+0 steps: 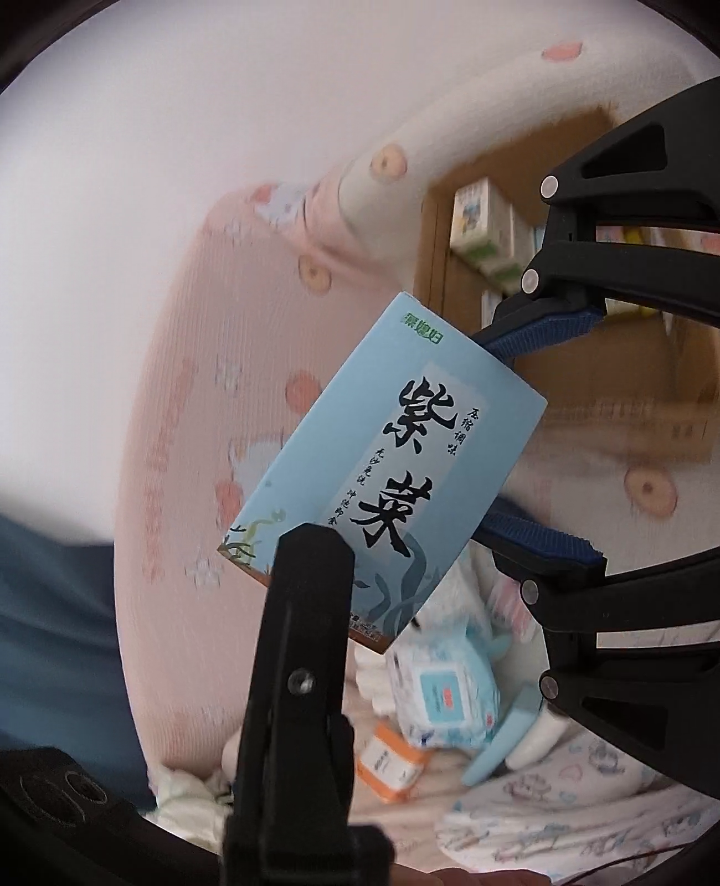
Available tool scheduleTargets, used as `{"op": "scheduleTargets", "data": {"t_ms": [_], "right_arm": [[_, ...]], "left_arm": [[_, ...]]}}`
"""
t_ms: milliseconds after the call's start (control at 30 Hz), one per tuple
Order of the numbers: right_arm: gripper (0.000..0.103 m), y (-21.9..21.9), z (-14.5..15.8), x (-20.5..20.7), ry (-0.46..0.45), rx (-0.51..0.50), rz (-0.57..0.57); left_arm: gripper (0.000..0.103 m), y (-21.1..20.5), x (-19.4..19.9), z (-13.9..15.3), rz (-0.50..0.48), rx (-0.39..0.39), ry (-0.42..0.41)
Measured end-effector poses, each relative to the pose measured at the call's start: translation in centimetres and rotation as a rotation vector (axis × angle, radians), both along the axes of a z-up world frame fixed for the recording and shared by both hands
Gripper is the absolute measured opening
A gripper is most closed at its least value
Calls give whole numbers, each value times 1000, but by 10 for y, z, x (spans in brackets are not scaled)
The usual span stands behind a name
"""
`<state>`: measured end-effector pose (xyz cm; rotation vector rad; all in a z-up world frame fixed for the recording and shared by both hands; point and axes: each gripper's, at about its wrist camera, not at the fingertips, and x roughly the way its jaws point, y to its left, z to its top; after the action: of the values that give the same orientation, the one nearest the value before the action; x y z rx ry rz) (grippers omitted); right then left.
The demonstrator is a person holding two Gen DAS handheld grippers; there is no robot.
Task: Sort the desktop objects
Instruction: 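Carry the blue tea box with both grippers over the cardboard box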
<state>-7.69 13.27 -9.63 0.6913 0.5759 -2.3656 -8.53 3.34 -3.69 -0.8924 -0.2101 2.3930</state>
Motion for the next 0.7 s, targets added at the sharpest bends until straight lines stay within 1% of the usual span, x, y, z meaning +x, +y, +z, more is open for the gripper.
{"op": "scheduleTargets", "data": {"t_ms": [167, 400, 600, 700], "right_arm": [[53, 32, 6, -10, 22, 0, -67], [53, 72, 6, -31, 2, 6, -149], [53, 93, 2, -46, -27, 10, -168], [53, 103, -4, -59, -51, 27, -166]], "left_arm": [[42, 35, -17, 1, -64, 11, -26], [41, 81, -31, -4, -132, -4, -40], [40, 106, -49, -14, -147, 5, -75], [39, 116, -60, -27, -147, 26, -118]]}}
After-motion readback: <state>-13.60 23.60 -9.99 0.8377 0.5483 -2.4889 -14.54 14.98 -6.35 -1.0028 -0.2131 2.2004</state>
